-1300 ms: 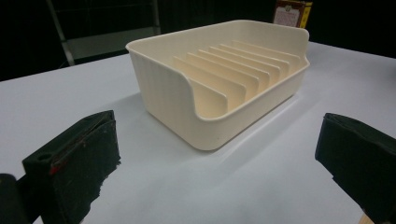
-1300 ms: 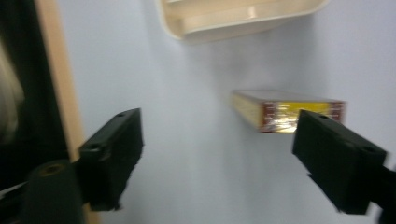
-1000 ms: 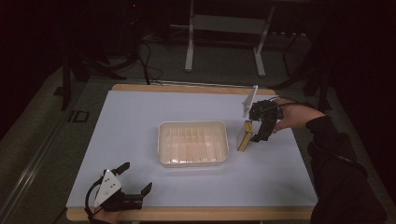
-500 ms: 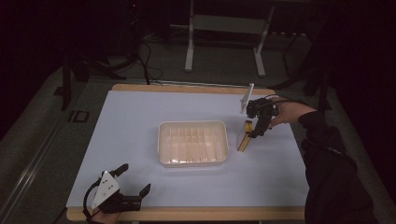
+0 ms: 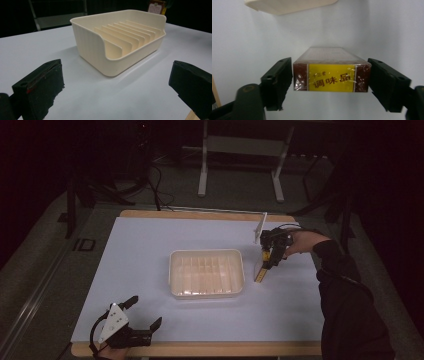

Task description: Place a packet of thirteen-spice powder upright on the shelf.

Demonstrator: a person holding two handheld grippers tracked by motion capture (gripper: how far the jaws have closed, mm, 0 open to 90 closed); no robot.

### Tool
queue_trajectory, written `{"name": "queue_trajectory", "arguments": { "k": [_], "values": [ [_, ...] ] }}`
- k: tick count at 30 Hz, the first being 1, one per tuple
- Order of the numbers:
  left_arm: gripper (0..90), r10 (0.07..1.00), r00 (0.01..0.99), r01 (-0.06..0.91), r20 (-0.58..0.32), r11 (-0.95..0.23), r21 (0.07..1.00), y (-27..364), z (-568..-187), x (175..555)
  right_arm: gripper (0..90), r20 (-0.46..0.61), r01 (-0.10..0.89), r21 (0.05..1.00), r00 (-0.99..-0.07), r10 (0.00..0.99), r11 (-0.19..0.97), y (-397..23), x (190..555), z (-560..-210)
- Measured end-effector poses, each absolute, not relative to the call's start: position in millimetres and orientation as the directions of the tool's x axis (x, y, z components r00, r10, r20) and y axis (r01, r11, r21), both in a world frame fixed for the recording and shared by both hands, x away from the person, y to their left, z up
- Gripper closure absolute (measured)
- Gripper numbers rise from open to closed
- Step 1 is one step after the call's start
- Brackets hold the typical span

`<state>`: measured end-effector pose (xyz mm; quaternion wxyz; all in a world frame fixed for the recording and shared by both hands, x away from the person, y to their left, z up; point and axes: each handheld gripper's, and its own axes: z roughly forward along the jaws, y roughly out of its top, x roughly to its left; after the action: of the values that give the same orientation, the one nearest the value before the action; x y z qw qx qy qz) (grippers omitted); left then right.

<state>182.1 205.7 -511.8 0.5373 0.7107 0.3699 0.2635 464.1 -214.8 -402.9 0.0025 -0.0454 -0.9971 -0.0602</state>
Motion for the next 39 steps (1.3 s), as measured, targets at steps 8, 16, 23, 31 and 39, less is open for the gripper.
{"name": "queue_trajectory", "arguments": {
  "k": [8, 16, 23, 31, 39],
  "values": [
    [0.0, 0.808, 0.589, 0.245, -0.027, -0.147, 0.958, 206, -512, 183, 31.6, 0.033, 0.087, 0.104, -0.996, 0.084, 0.991, -212, 468, -407],
    [0.0, 0.807, 0.590, 0.245, -0.027, -0.147, 0.958, 205, -512, 183, 31.8, 0.044, 0.054, 0.135, -0.998, 0.048, 0.989, -211, 459, -388],
    [0.0, 0.807, 0.590, 0.245, -0.024, -0.150, 0.958, 205, -512, 183, 31.8, 0.032, 0.024, 0.189, -0.999, 0.019, 0.982, -213, 450, -363],
    [0.0, 0.808, 0.588, 0.247, -0.027, -0.148, 0.958, 205, -512, 183, 31.9, 0.012, -0.025, 0.272, -0.999, -0.030, 0.962, -211, 434, -332],
    [0.0, 0.807, 0.590, 0.246, -0.025, -0.151, 0.958, 205, -512, 183, 31.9, 0.008, -0.066, 0.300, -0.997, -0.071, 0.952, -196, 424, -317]
  ]
}}
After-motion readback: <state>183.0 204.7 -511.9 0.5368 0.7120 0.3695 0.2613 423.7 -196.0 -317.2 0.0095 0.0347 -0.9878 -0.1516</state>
